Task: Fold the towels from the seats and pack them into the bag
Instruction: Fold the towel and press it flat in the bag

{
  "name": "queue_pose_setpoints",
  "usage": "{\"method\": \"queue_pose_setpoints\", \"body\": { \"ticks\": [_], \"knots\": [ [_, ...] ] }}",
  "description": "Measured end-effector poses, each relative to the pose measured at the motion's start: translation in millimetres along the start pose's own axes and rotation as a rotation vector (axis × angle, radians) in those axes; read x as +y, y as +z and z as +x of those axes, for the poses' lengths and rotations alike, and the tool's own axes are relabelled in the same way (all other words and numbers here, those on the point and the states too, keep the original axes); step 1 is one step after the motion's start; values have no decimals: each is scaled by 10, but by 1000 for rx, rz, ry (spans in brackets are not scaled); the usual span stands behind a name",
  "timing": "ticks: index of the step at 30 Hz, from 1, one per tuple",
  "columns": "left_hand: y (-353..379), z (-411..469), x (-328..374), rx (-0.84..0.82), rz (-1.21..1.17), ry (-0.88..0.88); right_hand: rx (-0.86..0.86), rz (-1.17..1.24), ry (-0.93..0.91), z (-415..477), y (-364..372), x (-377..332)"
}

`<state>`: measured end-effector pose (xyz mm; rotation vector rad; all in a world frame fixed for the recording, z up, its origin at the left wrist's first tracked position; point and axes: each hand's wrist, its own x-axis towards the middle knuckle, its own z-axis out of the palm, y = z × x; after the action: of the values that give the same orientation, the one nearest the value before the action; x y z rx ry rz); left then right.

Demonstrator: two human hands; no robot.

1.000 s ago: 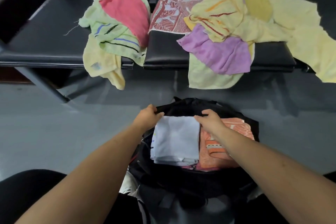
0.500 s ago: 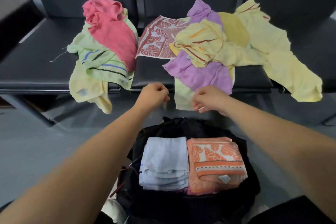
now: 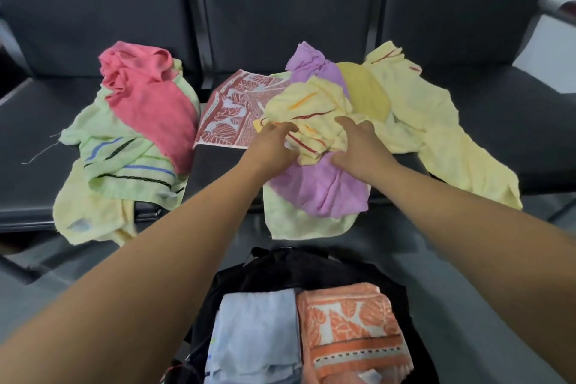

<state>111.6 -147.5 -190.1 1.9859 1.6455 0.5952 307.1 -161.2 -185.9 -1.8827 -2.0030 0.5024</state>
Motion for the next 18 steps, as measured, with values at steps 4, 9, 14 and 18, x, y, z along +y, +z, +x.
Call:
{"method": "queue_pose_setpoints", "body": {
  "ticks": [4, 9, 14, 18],
  "knots": [
    [145, 296, -16, -26, 108, -10, -57, 72, -24, 220, 171, 94],
    [158, 411, -112, 110, 38, 36, 147, 268, -81, 343, 187, 86],
    [-220, 281, 152, 188, -345, 135, 278, 603, -81, 255, -222, -189],
    [-644, 23, 508, 194, -401, 251, 289, 705, -111, 10, -728, -453]
  ]
}}
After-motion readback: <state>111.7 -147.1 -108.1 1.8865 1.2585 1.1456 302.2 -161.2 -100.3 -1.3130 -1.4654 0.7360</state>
